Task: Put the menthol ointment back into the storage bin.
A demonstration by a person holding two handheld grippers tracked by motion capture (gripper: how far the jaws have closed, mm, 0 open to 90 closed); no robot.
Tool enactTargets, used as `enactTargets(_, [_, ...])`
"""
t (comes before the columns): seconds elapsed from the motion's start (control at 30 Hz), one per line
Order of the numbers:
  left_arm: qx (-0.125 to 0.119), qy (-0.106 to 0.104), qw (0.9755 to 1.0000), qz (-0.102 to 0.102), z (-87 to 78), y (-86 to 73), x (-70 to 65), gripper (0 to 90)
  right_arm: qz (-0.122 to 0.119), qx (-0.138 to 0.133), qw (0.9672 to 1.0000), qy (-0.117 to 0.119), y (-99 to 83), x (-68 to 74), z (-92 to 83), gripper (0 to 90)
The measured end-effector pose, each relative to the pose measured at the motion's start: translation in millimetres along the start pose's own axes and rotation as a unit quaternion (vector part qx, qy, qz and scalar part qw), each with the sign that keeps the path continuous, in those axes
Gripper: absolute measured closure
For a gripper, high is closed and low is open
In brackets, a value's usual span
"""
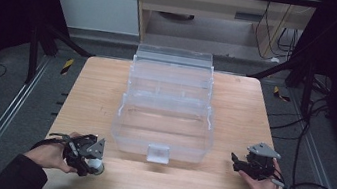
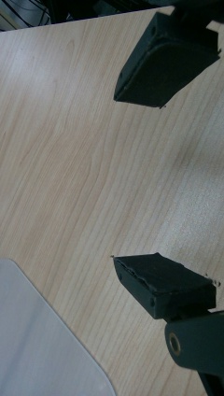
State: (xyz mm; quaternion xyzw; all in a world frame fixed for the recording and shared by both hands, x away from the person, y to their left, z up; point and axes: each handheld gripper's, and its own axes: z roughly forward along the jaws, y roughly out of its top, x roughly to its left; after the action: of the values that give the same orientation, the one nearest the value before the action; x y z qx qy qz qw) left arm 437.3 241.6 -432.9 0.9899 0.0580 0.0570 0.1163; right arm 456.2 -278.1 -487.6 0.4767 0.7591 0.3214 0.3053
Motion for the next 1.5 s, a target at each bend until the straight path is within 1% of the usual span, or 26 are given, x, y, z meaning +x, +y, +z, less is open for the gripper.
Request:
enactTargets(0.27, [0.006, -0.008, 1.0, 0.003, 0.7, 3.2, 0.4, 49.0, -0.001, 0.0, 1.0, 0.0, -0.1, -0.4, 0.1, 17.3])
enactTargets(0.5, [0.021, -0.009, 0.9997, 0.003, 0.1, 6.9, 1.8, 49.5, -0.005, 0.003, 1.0, 0.001, -0.3, -0.3, 0.5, 17.2])
enactTargets(0.53, [0.027, -0.009, 0.9996, 0.002, -0.4, 8.3, 2.2, 49.6, -0.004, 0.004, 1.0, 0.0, -0.4, -0.1, 0.4, 17.2])
enactTargets(0.6, [0.029, -0.008, 0.9996, 0.001, -2.4, 9.5, 2.8, 49.7, -0.005, 0.003, 1.0, 0.001, -0.5, -0.2, 0.6, 17.2])
enactTargets(0.73, [0.02, -0.007, 0.9998, -0.001, -12.4, 11.5, 4.0, 49.7, 0.001, 0.002, 1.0, 0.003, -2.0, -1.8, 0.4, 17.2])
enactTargets(0.77, [0.02, -0.007, 0.9998, -0.001, -12.4, 11.5, 4.0, 49.7, 0.001, 0.002, 1.0, 0.003, -2.0, -1.8, 0.4, 17.2])
enactTargets(0.8, [0.012, -0.002, 0.9999, -0.002, -19.1, 12.6, 5.5, 49.7, 0.005, 0.004, 1.0, 0.002, -2.9, -2.7, 0.2, 17.2])
enactTargets(0.87, [0.003, 0.003, 1.0, -0.007, -25.8, 13.3, 6.8, 49.8, 0.006, 0.003, 1.0, 0.004, -3.1, -3.3, 0.0, 17.2])
enactTargets(0.93, [0.0, 0.006, 1.0, -0.007, -33.1, 14.0, 9.4, 49.8, 0.005, 0.002, 1.0, 0.003, -2.9, -3.5, 0.1, 17.2])
enactTargets(0.97, [0.0, 0.006, 1.0, -0.007, -33.1, 14.0, 9.4, 49.8, 0.005, 0.002, 1.0, 0.003, -2.9, -3.5, 0.1, 17.2])
enactTargets(1.0, [-0.006, 0.013, 0.9998, -0.013, -39.8, 14.6, 10.9, 49.8, 0.005, 0.006, 1.0, 0.003, -3.0, -3.3, 0.3, 17.2])
enactTargets(1.03, [-0.01, 0.015, 0.9997, -0.015, -43.1, 14.9, 11.8, 49.8, 0.005, 0.006, 1.0, 0.003, -3.0, -3.2, 0.4, 17.2])
enactTargets(1.07, [-0.013, 0.016, 0.9996, -0.018, -46.6, 15.1, 12.4, 49.8, 0.005, 0.006, 1.0, 0.004, -3.0, -3.1, 0.6, 17.2])
enactTargets(1.1, [-0.014, 0.018, 0.9996, -0.015, -50.5, 15.4, 13.8, 49.8, 0.005, 0.006, 1.0, 0.004, -3.0, -3.1, 0.3, 17.2])
enactTargets(1.13, [-0.014, 0.018, 0.9995, -0.021, -54.3, 15.6, 14.2, 49.8, 0.005, 0.006, 1.0, 0.004, -3.0, -3.2, 0.2, 17.2])
enactTargets(1.2, [-0.018, 0.02, 0.9993, -0.025, -61.2, 15.6, 16.0, 49.8, 0.005, 0.007, 1.0, 0.004, -3.0, -3.5, 0.4, 17.2])
enactTargets(1.23, [-0.018, 0.02, 0.9993, -0.025, -61.2, 15.6, 16.0, 49.8, 0.003, 0.007, 1.0, 0.004, -3.1, -3.7, 0.9, 17.2])
enactTargets(1.27, [-0.021, 0.028, 0.9991, -0.026, -68.3, 15.6, 18.2, 49.9, 0.003, 0.007, 1.0, 0.004, -3.2, -3.5, 1.1, 17.2])
enactTargets(1.37, [-0.03, 0.038, 0.9984, -0.031, -79.7, 15.1, 21.7, 49.9, 0.003, 0.009, 0.9999, 0.005, -3.1, -3.0, 1.3, 17.2])
enactTargets(1.4, [-0.033, 0.04, 0.9981, -0.034, -83.6, 15.1, 23.1, 49.8, 0.004, 0.009, 0.9999, 0.005, -3.2, -2.9, 1.3, 17.2])
enactTargets(1.43, [-0.033, 0.04, 0.9981, -0.034, -83.6, 15.1, 23.1, 49.8, 0.004, 0.009, 0.9999, 0.005, -3.2, -2.9, 1.2, 17.2])
enactTargets(1.47, [-0.04, 0.043, 0.9976, -0.038, -90.8, 15.7, 25.9, 49.9, 0.004, 0.009, 0.9999, 0.005, -3.2, -2.9, 1.2, 17.2])
enactTargets(1.5, [-0.042, 0.045, 0.9974, -0.038, -94.3, 16.3, 27.4, 49.9, 0.004, 0.009, 0.9999, 0.004, -3.2, -2.9, 1.2, 17.1])
